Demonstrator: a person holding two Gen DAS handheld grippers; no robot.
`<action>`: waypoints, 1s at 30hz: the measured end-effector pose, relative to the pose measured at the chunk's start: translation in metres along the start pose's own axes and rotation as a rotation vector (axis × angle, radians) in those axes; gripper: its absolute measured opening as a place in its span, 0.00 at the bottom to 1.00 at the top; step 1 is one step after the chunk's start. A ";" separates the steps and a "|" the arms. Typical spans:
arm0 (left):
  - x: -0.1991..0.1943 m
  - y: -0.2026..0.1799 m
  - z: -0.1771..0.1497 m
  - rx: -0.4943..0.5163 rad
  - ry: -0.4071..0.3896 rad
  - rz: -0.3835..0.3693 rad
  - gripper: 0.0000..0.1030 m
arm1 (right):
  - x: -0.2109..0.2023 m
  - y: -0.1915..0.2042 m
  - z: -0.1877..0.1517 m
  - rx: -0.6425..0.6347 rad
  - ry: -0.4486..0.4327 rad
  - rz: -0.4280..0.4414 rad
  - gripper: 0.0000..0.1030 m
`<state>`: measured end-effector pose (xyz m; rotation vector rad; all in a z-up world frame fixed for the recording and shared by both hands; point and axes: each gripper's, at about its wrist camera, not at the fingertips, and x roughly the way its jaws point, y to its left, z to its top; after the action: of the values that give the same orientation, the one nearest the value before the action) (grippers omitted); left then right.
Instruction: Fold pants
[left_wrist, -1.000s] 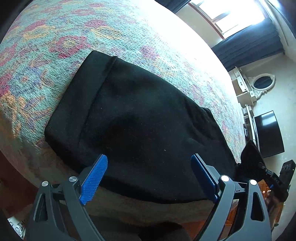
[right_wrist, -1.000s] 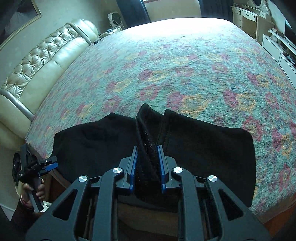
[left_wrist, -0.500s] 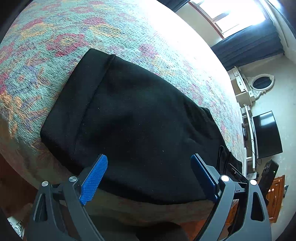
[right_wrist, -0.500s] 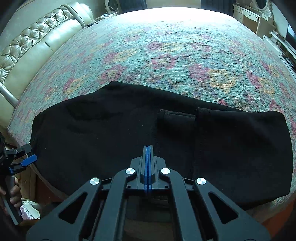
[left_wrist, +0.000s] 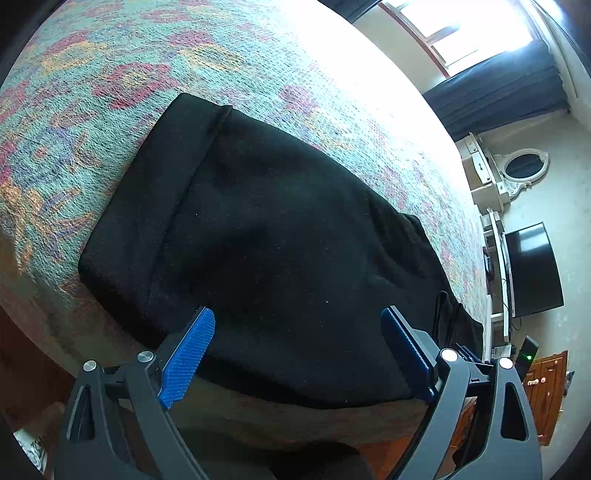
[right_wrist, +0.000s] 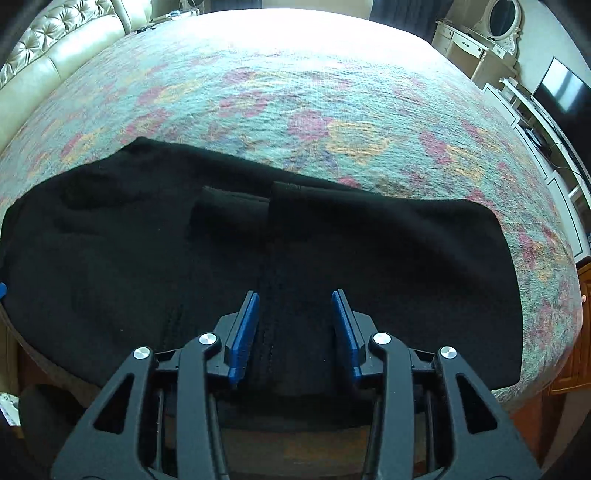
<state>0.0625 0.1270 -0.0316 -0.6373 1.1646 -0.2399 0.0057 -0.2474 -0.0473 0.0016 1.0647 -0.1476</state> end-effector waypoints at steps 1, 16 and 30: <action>0.000 0.000 0.000 0.000 0.001 -0.001 0.87 | 0.003 -0.001 -0.002 0.003 0.001 0.003 0.39; 0.002 0.002 0.003 -0.012 0.009 -0.012 0.87 | 0.006 0.020 -0.010 -0.128 0.045 -0.050 0.22; 0.002 0.009 0.005 -0.023 0.012 -0.017 0.87 | -0.028 0.011 0.006 0.067 0.017 0.284 0.06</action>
<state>0.0671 0.1347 -0.0373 -0.6672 1.1751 -0.2458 -0.0013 -0.2338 -0.0208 0.2145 1.0647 0.0739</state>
